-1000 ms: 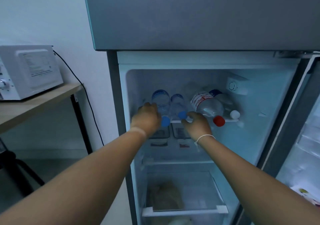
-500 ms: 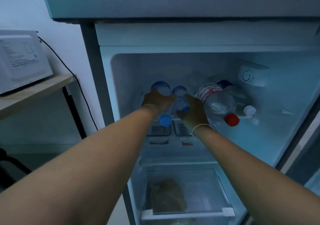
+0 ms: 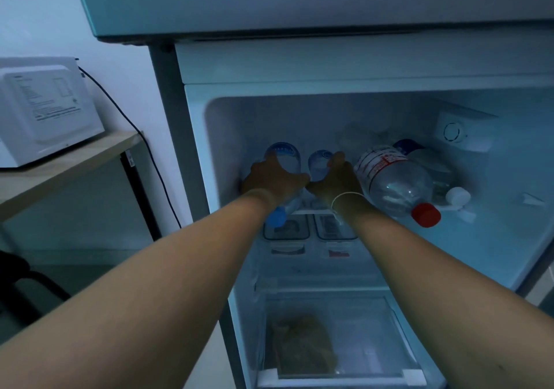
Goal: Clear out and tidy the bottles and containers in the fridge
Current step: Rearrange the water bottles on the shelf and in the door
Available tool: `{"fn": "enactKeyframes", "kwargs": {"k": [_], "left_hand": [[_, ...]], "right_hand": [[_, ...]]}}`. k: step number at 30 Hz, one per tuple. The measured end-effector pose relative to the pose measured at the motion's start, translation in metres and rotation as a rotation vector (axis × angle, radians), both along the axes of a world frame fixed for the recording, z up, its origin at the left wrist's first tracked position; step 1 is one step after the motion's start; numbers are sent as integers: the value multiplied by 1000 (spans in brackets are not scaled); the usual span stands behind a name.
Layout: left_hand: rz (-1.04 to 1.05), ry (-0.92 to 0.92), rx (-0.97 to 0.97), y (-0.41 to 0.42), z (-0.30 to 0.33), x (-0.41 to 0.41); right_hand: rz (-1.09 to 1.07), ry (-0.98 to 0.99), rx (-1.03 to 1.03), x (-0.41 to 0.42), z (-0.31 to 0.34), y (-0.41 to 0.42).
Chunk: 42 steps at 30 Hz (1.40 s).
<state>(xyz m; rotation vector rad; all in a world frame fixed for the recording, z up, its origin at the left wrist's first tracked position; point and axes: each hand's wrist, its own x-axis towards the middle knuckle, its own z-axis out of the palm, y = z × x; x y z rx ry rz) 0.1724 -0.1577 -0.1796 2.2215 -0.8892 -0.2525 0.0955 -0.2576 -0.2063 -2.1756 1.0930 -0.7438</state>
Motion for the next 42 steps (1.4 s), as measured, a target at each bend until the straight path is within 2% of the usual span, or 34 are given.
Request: {"fn": "enactKeyframes", "kwargs": {"k": [8, 13, 17, 29, 38, 42], "left_hand": [[18, -130, 97, 1, 0, 2], [30, -168, 120, -1, -2, 2], [48, -213, 139, -2, -3, 1], [61, -260, 129, -6, -8, 4], [33, -216, 141, 0, -2, -2], [23, -55, 43, 0, -2, 4]], "right_hand": [[-93, 58, -23, 0, 0, -6], [-56, 210, -52, -3, -1, -4], [-40, 233, -20, -8, 5, -5], [-53, 281, -128, -16, 1, 10], [-45, 258, -50, -47, 8, 33], [-49, 246, 15, -55, 6, 38]]}}
